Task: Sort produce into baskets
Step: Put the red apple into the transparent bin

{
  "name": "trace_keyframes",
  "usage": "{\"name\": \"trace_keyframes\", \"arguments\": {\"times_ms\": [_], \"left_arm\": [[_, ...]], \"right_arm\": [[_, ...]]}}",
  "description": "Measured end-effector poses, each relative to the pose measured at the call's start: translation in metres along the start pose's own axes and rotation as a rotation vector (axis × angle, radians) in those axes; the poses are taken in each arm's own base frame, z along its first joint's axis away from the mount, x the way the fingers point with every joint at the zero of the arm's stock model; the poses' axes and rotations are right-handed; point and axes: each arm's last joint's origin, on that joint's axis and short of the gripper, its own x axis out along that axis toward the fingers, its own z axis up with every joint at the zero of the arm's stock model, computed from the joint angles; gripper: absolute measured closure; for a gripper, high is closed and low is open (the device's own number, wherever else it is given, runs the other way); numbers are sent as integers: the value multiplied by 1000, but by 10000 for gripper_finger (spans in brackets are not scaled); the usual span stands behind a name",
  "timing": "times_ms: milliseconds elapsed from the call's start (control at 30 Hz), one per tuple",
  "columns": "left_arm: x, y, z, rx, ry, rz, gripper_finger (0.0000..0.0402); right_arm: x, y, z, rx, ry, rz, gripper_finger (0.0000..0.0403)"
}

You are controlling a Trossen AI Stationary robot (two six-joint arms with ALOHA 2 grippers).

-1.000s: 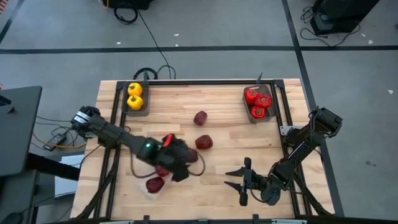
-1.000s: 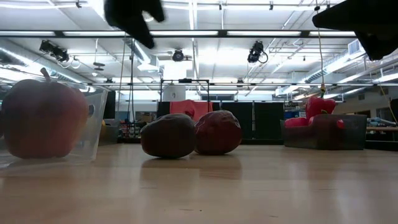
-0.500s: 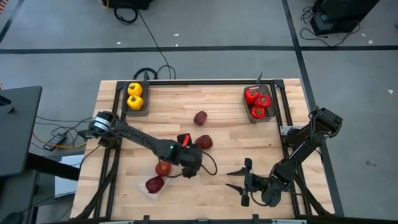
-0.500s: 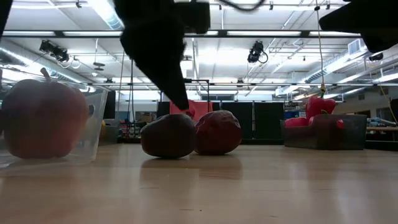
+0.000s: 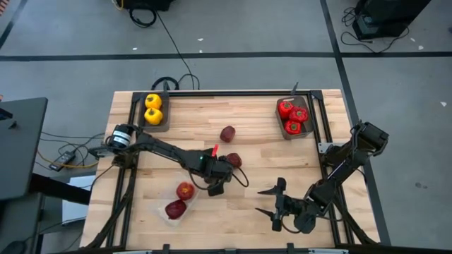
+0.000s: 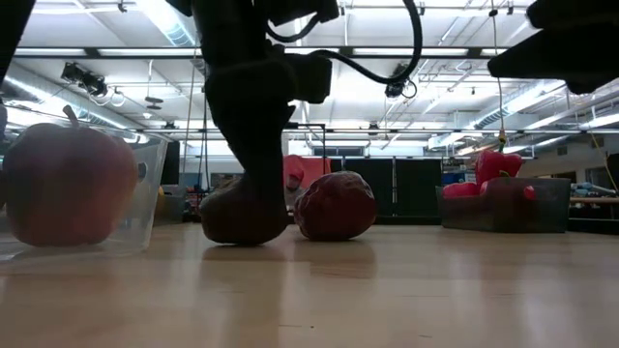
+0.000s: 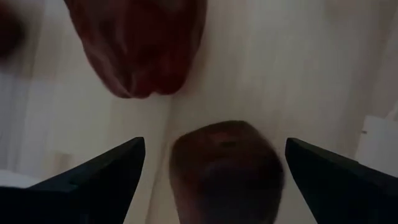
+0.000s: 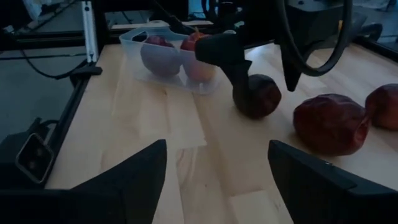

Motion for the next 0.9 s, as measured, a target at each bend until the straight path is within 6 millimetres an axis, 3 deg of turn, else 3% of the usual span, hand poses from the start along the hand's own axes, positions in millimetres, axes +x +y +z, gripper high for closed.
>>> {"name": "trace_keyframes", "arguments": {"times_ms": [367,700,800,900], "left_arm": [[5,10,-9,-67,91,21,9],[20,9,-15,-64,25,-5,12],[21,9,-14,-58,6,11,40],[21,9,-12,-61,-6,10,97]], "right_arm": [[13,-9,5,20,-2,-53,133],[16,-12,6,88,-6,-62,154],[15,-10,6,105,-6,-55,161],[14,-10,6,122,-6,-53,170]]}}
